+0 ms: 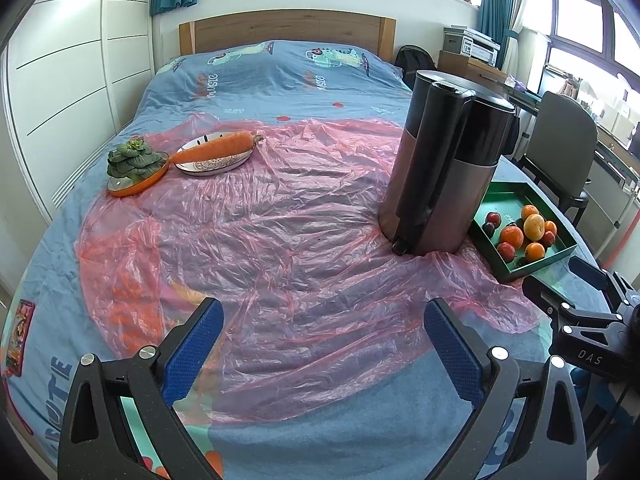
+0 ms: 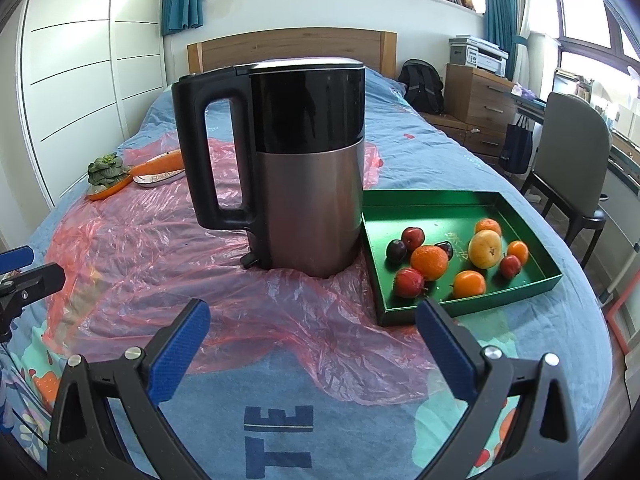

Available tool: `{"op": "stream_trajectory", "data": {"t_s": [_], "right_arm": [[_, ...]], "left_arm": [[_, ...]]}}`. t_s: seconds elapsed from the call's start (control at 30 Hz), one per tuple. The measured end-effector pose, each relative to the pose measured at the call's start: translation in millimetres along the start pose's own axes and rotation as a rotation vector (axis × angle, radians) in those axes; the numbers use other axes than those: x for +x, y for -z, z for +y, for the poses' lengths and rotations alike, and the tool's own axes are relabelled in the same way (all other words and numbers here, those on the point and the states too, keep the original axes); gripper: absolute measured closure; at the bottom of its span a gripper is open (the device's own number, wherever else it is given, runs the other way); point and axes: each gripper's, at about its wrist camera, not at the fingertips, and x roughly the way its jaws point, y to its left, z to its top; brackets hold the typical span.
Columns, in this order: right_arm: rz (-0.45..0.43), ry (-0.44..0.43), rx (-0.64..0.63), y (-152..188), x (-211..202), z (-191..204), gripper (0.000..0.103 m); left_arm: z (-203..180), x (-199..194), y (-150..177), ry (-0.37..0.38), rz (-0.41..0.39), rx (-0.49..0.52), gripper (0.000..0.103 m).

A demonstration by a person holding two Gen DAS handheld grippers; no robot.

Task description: Organize fruits

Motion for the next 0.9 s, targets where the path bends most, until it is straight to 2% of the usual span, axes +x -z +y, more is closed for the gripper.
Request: {"op": "stream_trajectory", "data": {"t_s": [0.9], "right_arm": [[0.017, 0.009, 0.005, 2.9, 3.0, -1.9, 0.0]], "left_arm": [[-5.9, -2.9, 1.4, 0.011, -0.02, 0.026, 0.004]]}}
